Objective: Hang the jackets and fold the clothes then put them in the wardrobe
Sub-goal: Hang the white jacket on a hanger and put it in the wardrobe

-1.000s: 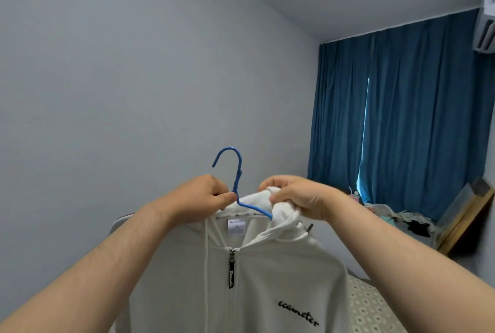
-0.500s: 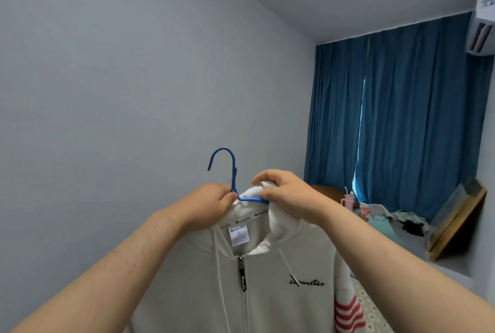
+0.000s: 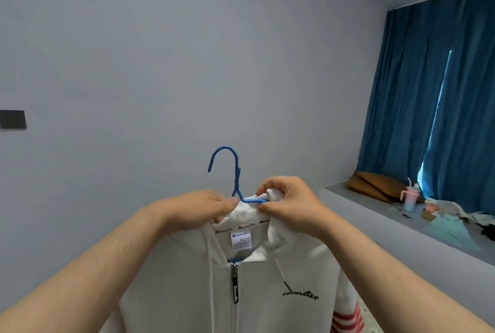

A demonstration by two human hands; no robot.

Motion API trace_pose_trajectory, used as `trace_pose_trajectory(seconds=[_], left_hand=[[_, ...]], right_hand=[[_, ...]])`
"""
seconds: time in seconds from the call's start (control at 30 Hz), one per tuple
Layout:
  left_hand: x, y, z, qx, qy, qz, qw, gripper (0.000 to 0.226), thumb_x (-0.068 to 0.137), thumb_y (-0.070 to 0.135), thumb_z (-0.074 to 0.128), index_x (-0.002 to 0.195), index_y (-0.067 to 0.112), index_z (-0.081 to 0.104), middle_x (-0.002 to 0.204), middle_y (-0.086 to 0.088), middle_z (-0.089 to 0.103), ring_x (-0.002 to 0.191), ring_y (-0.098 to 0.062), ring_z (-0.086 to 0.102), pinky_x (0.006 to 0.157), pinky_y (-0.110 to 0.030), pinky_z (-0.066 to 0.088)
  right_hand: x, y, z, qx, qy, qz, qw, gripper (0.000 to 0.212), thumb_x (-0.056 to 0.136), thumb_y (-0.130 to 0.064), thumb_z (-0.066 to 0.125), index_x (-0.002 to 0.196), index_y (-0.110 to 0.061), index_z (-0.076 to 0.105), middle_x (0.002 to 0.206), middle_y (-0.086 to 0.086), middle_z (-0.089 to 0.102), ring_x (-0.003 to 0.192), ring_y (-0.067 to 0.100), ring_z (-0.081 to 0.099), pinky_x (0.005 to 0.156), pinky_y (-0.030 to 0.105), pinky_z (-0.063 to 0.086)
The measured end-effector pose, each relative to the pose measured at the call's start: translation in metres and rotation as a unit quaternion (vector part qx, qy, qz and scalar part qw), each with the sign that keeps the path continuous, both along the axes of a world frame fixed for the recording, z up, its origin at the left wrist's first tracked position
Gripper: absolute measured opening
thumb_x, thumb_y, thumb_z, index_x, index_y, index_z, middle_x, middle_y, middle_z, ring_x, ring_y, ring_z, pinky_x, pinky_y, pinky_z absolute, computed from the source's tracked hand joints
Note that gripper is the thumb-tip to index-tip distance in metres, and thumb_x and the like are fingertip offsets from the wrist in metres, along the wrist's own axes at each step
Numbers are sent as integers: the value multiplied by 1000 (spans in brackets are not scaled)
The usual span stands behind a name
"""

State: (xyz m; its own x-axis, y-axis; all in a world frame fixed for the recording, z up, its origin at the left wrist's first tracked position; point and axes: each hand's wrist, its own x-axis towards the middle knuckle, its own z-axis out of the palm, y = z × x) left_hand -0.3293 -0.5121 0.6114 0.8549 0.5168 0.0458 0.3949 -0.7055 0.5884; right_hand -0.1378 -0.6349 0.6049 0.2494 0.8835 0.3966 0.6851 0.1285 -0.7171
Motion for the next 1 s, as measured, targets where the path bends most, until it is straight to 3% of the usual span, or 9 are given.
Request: trace_pose_trajectory(seconds=[0.2, 0.27, 0.33, 0.4, 0.53, 0.6, 0.7, 0.87, 1.0], left_hand=[[-86, 27, -4, -320, 47, 30, 946, 26, 83, 31, 70, 85, 10, 56, 85, -11, 49, 76, -21, 46, 71, -29, 42], [-118, 39, -3, -344, 49, 11, 938, 28, 77, 24, 69, 96, 9, 54, 94, -14, 49, 82, -22, 46, 74, -31, 41], [-147, 49, -3, -270, 57, 40, 960, 13, 79, 18, 71, 76, 11, 59, 74, -8, 54, 67, -15, 50, 66, -27, 42], [-173, 63, -4, -150, 65, 114, 980, 27, 84, 18, 69, 60, 21, 58, 59, 2, 53, 55, -12, 48, 58, -24, 41], [-237, 86, -7, 33, 48, 181, 982, 30, 91, 25, 54, 64, 38, 58, 55, 20, 55, 51, 3, 48, 49, -11, 34], [-270, 92, -9, 35, 21, 198, 979, 29, 96, 27, 50, 76, 44, 62, 69, 25, 62, 61, 13, 53, 57, -9, 38], [-317, 99, -11, 41, -7, 214, 976, 14, 95, 34, 54, 92, 34, 68, 74, 10, 62, 68, -3, 54, 68, -24, 42], [-389, 102, -13, 52, -26, 287, 956, 29, 89, 46, 62, 72, 23, 58, 57, 15, 42, 51, -4, 36, 52, -18, 29], [-444, 95, -17, 62, -41, 358, 931, 31, 94, 39, 59, 76, 14, 58, 62, 13, 45, 56, -6, 37, 56, -23, 30]], right_hand=[[-78, 52, 3, 46, -96, 73, 992, 29, 78, -5, 73, 79, -33, 66, 75, -17, 65, 71, -3, 57, 69, 13, 45], [-106, 71, 4, 54, -117, 89, 988, 31, 78, -5, 72, 82, -35, 64, 78, -18, 65, 75, -3, 58, 71, 13, 45], [-135, 91, 3, 53, -130, 107, 984, 33, 78, -4, 72, 84, -35, 63, 82, -20, 65, 79, -4, 59, 73, 12, 45], [-166, 110, 0, 42, -141, 122, 982, 35, 78, -5, 71, 85, -38, 62, 84, -22, 64, 81, -5, 59, 74, 12, 45], [-222, 148, 0, 21, -178, 169, 969, 26, 83, -13, 72, 92, -36, 64, 89, -20, 64, 84, -2, 58, 74, 13, 44], [-248, 164, 2, 15, -208, 197, 958, 18, 86, -16, 70, 100, -28, 68, 96, -15, 66, 88, 3, 59, 77, 16, 45], [-287, 185, 3, 15, -218, 230, 948, 17, 88, -16, 68, 103, -24, 71, 98, -15, 66, 91, 4, 59, 79, 16, 45], [-350, 214, -7, 9, -166, 294, 941, 17, 86, -18, 70, 98, -30, 69, 96, -15, 68, 92, 3, 61, 82, 21, 48], [-404, 240, -14, 17, -139, 359, 923, 19, 85, -19, 74, 97, -33, 67, 96, -16, 67, 91, 2, 60, 82, 20, 47]])
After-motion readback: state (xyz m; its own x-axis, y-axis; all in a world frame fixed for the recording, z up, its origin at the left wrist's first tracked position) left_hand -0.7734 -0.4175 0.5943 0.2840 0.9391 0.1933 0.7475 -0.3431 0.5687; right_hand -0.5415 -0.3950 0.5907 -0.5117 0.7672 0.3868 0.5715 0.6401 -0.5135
